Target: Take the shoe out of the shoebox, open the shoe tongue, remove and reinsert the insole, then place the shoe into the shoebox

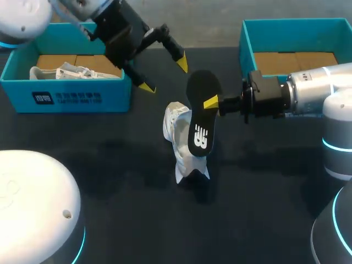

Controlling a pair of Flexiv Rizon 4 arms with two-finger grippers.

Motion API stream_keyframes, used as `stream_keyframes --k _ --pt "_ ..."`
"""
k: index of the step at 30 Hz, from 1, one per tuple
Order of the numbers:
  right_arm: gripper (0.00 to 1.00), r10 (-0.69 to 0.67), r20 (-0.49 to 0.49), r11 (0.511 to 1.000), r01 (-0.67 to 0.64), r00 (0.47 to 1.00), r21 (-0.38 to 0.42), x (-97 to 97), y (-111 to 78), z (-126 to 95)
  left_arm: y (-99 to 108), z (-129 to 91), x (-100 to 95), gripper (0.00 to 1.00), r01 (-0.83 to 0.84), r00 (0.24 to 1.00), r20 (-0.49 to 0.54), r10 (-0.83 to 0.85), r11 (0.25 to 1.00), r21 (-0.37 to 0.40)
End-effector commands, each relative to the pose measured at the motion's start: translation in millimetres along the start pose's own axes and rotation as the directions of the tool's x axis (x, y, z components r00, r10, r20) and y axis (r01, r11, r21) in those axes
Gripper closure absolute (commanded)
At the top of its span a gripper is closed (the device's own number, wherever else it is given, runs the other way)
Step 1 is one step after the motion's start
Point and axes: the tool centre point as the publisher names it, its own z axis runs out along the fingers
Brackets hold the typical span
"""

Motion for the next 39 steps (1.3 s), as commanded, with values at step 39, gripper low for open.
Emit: stream_keyframes --k 39 --pt "1.00 0.013 0.019 0.999 -0.014 1.000 0.046 -6.4 7.8 19 42 15 -37.0 0.00 -0.074 0.851 -0.520 0.078 0.997 0.029"
